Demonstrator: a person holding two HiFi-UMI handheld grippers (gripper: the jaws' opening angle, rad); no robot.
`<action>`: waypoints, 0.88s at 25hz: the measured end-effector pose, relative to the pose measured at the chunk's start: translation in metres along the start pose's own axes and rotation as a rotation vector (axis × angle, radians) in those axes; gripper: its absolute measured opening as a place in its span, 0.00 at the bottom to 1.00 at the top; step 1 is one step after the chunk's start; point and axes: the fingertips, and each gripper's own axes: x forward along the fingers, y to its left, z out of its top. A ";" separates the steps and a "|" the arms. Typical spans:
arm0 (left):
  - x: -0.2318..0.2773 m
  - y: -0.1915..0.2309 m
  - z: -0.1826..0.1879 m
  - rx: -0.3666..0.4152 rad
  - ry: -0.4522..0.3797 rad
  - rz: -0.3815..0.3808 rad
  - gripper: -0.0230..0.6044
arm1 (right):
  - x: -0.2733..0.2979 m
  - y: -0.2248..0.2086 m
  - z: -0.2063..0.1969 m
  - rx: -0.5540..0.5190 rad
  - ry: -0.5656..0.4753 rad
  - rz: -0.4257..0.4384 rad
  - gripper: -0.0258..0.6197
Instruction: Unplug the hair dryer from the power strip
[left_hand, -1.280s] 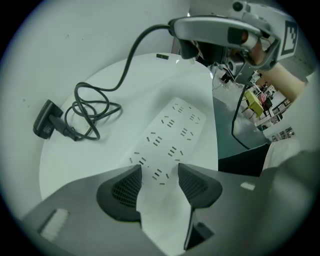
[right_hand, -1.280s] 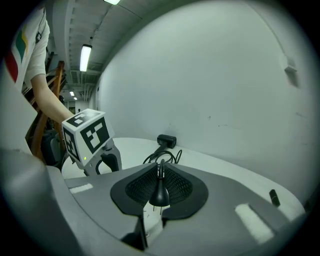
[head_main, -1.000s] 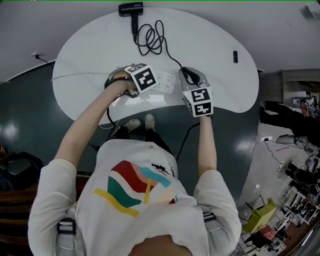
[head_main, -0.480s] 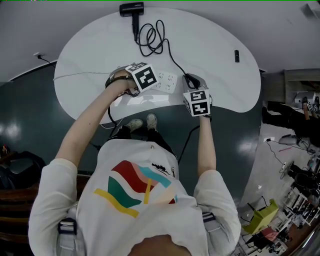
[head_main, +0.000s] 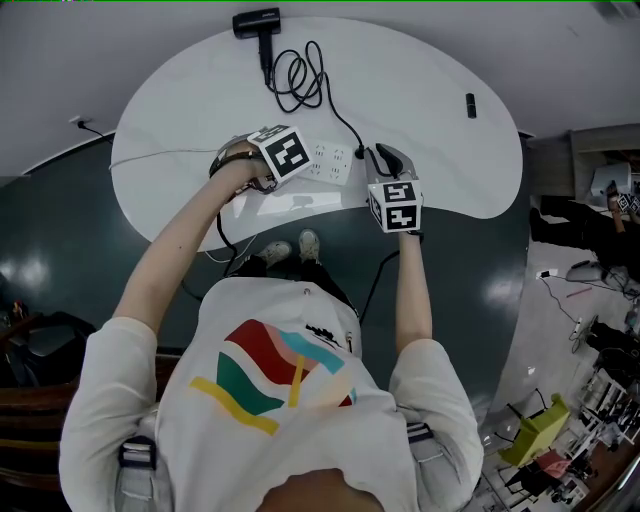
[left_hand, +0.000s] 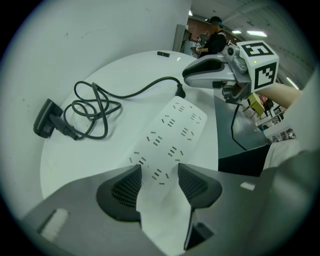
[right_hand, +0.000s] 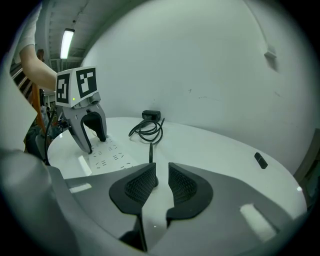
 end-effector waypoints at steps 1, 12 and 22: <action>0.000 0.000 0.000 0.000 -0.001 0.000 0.40 | -0.002 0.000 0.000 0.000 -0.003 -0.001 0.17; 0.002 0.001 0.004 -0.017 -0.036 -0.014 0.39 | -0.015 0.011 0.039 0.010 -0.081 0.005 0.17; -0.035 -0.010 0.046 -0.048 -0.275 -0.046 0.37 | -0.028 0.021 0.103 -0.006 -0.177 0.015 0.18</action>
